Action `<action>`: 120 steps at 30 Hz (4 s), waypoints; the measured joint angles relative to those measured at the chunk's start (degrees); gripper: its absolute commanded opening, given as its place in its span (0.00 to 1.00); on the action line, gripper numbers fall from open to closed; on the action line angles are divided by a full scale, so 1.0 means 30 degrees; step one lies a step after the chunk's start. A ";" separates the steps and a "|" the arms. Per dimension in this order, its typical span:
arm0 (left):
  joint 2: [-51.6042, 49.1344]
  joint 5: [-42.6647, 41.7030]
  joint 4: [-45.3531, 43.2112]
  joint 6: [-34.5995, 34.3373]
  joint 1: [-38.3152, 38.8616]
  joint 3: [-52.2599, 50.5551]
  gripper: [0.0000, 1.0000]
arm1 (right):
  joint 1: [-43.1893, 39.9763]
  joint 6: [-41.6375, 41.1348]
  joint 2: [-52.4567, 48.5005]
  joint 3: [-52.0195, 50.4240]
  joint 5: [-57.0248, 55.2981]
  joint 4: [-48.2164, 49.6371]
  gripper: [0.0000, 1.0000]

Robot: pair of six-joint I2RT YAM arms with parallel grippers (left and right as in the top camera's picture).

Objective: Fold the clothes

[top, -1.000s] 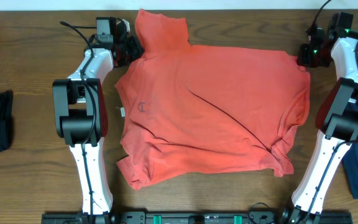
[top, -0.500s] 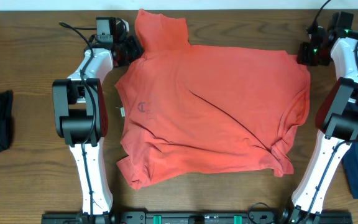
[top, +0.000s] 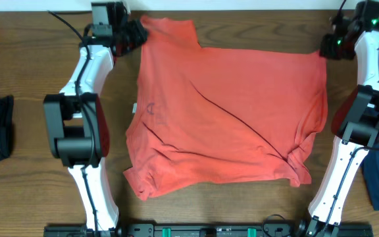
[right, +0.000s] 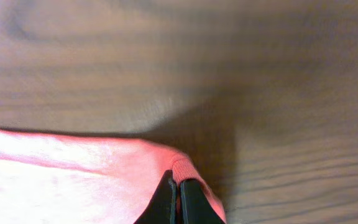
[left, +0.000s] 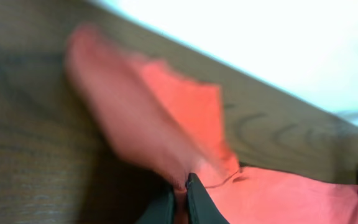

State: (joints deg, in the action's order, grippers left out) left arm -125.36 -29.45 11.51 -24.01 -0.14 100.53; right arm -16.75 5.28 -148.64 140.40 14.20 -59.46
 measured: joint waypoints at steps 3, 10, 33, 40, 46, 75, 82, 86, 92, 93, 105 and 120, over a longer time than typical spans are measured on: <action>0.0699 0.0168 -0.0022 0.0000 0.0000 0.0000 0.06 | 0.0000 -0.0197 0.0000 0.1319 0.0131 -0.0321 0.01; 0.0896 0.0474 0.0007 0.0000 0.0000 0.0000 0.06 | 0.0000 -0.0437 0.0000 0.2492 0.0255 -0.0692 0.01; 0.0903 0.0299 -0.0423 -0.0517 -0.1027 0.1464 0.06 | -0.1916 -0.1501 0.0000 0.3585 0.2798 -0.1005 0.01; 0.1523 0.0080 0.2069 -0.0284 -0.1027 0.1581 0.06 | -0.2025 -0.1341 0.0000 0.3592 0.3235 -0.2645 0.01; 0.2157 0.0000 0.5304 0.0925 -0.1049 0.1632 0.06 | -0.2135 -0.1013 0.0000 0.3592 0.3279 -0.3891 0.01; 0.6040 0.0000 1.3347 0.4750 -0.1071 0.1683 0.06 | -0.2149 0.0444 0.2426 0.3701 0.4656 -0.8582 0.01; 0.6040 0.0007 1.5708 0.5187 -0.1078 0.1690 0.06 | -0.2149 0.0612 0.2426 0.3708 0.4925 -1.0841 0.01; 0.6040 0.0007 1.7303 0.5748 -0.1086 0.1690 0.06 | -0.2157 0.0619 0.2426 0.3708 0.4830 -1.1679 0.01; 0.6040 0.0852 1.8892 0.6492 -0.1086 0.1574 0.06 | -0.2273 0.0474 0.2426 0.3708 0.4328 -1.2495 0.01; 0.6040 0.0998 1.8979 0.6543 -0.1086 0.1479 0.06 | -0.2375 0.0415 0.2426 0.3708 0.4255 -1.2553 0.01; 0.6091 0.2178 1.5883 0.6659 -0.1078 -0.3220 0.06 | -0.4153 -0.0299 0.2433 0.1960 0.3337 -1.2386 0.01; 0.6091 0.2980 1.0928 0.5982 -0.1078 -0.5581 0.06 | -0.1319 -0.0291 0.2433 -0.3548 0.3045 -0.9231 0.01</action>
State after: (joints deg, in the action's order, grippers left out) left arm -107.09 -20.51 44.29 -6.07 -3.38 83.79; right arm -20.71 4.40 -141.34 129.75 23.33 -87.15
